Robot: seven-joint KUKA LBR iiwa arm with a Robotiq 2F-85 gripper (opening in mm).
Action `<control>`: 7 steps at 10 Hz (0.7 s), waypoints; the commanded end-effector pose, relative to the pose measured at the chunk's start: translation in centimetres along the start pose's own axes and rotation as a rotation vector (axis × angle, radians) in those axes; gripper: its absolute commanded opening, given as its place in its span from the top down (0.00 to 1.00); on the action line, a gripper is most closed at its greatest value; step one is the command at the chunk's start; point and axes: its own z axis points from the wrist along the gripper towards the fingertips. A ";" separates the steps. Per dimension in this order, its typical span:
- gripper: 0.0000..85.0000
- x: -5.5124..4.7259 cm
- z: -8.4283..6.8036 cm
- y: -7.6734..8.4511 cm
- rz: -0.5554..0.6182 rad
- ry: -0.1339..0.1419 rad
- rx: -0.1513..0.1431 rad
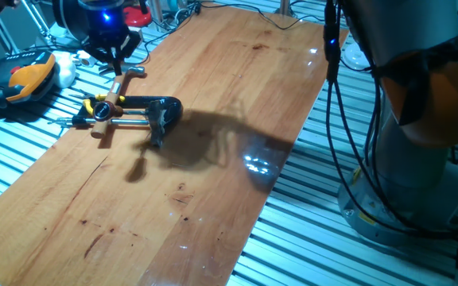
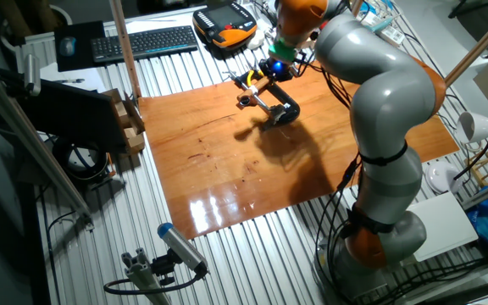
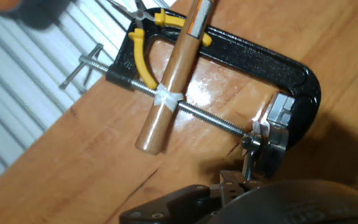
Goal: Pull up the lever
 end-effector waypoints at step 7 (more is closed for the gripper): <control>1.00 0.0 -1.1 -0.8 -0.232 -0.015 0.006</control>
